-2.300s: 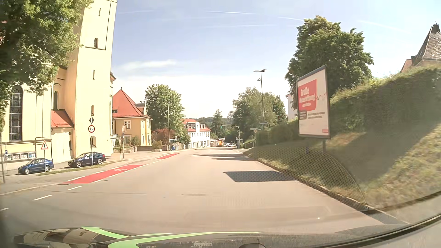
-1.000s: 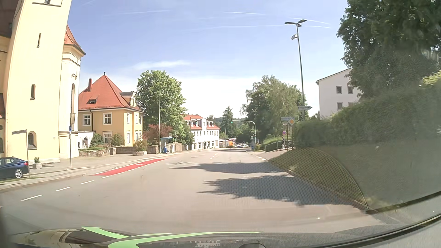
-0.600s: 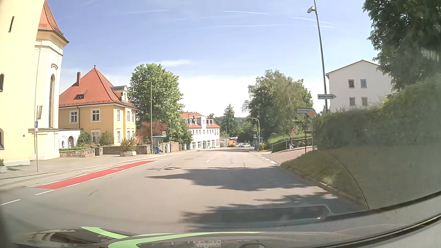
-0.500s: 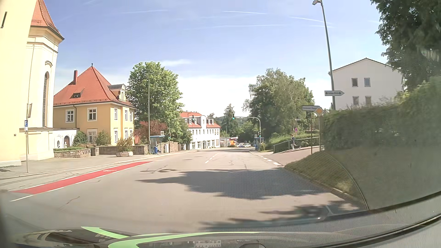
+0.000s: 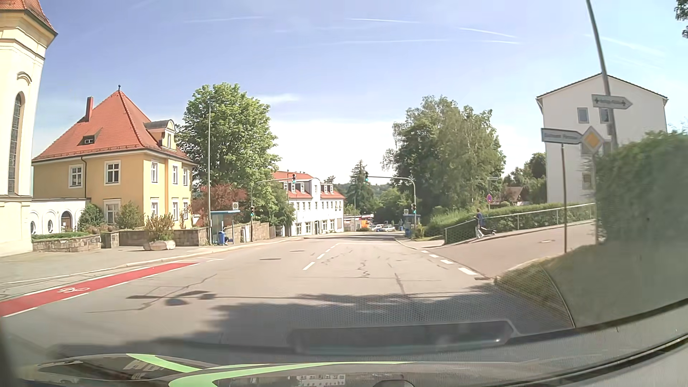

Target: Follow the waypoints while adhering to traffic rules and regulations

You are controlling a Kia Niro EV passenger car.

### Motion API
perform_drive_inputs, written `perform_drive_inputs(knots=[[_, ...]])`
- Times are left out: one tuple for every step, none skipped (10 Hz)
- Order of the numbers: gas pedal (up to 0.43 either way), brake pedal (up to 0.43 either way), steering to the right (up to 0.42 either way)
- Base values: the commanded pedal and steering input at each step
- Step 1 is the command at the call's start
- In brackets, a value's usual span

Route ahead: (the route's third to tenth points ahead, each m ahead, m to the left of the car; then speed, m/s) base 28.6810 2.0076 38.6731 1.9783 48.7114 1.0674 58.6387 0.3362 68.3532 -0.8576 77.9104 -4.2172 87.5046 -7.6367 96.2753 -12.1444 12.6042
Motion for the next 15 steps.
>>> perform_drive_inputs(knots=[[0.02,0.0,-0.004],[0.02,0.0,-0.004],[0.02,0.0,-0.004],[0.02,0.0,-0.003],[0.02,0.0,-0.003],[0.02,0.0,-0.002],[0.02,0.0,-0.001],[0.02,0.0,-0.001],[0.02,0.0,-0.001],[0.02,0.0,0.0],[0.02,0.0,0.0],[0.02,0.0,0.0],[0.02,0.0,0.0],[0.02,0.0,0.002],[0.02,0.0,0.003]])
